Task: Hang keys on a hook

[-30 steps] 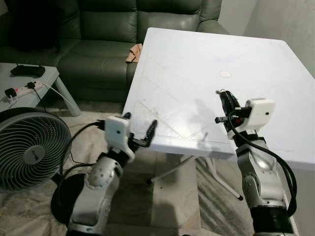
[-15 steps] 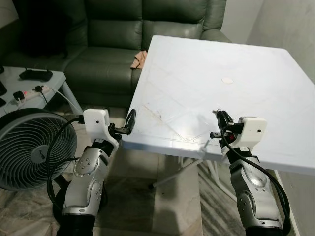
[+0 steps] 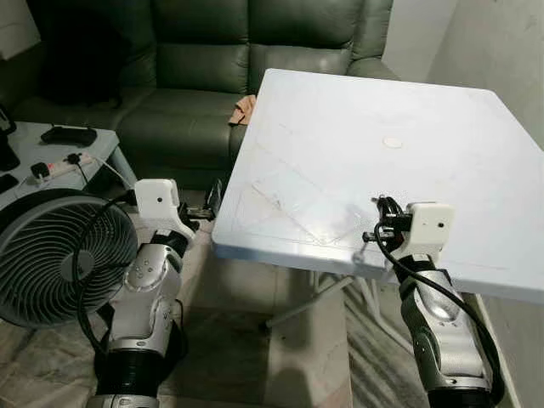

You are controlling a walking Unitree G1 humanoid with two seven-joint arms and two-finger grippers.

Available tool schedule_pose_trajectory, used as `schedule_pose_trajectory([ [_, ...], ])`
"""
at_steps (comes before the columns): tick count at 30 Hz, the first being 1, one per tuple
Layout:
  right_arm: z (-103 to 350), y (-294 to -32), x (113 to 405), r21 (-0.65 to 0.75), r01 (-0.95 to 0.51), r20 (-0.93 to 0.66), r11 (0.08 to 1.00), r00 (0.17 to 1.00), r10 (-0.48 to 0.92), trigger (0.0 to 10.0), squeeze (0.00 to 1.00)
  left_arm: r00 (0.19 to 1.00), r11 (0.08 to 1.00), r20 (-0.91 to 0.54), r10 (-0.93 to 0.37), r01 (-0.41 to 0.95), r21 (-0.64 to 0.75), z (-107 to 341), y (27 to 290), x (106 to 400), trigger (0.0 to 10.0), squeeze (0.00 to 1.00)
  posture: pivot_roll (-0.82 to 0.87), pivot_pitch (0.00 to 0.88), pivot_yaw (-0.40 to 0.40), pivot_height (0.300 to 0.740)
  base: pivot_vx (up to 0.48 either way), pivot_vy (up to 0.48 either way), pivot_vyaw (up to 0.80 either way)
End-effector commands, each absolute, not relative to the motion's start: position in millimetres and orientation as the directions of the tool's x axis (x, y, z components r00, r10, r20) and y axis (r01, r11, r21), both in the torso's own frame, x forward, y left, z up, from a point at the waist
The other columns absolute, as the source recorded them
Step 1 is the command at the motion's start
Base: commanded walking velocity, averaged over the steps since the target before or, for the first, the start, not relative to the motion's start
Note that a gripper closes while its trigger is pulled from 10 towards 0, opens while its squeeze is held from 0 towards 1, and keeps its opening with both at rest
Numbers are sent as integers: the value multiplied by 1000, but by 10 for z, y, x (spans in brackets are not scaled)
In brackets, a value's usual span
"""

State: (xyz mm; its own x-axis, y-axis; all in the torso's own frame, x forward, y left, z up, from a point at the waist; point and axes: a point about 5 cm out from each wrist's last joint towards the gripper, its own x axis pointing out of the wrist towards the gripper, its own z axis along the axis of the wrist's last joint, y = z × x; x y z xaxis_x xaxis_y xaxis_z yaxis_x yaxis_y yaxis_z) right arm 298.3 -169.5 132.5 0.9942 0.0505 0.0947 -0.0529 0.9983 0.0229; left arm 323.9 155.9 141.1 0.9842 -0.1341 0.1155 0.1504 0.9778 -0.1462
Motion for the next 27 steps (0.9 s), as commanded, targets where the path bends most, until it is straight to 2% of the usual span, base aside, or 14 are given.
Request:
schedule_pose_trajectory([
  [1,1355,-1673,3004,29,-56,96,998,994,53,10000,0,982,977,124,-140,158,-146,1432,1570,3269,10000,0,-34,0,6,740,0,0,-756],
  [17,1349,-1664,3042,36,-46,92,998,995,43,10000,0,981,976,120,-155,171,-134,1428,1538,3323,10000,0,-41,0,15,740,0,0,-757],
  [22,1341,-1644,3033,35,-48,90,998,995,45,10000,0,982,974,115,-149,166,-155,1417,1537,3330,10000,0,-42,0,12,740,0,359,-756],
  [27,1323,-1645,3016,34,-46,82,998,996,43,10000,0,988,975,95,-121,136,-176,1396,1550,3335,10000,0,-46,0,10,740,0,0,-756],
])
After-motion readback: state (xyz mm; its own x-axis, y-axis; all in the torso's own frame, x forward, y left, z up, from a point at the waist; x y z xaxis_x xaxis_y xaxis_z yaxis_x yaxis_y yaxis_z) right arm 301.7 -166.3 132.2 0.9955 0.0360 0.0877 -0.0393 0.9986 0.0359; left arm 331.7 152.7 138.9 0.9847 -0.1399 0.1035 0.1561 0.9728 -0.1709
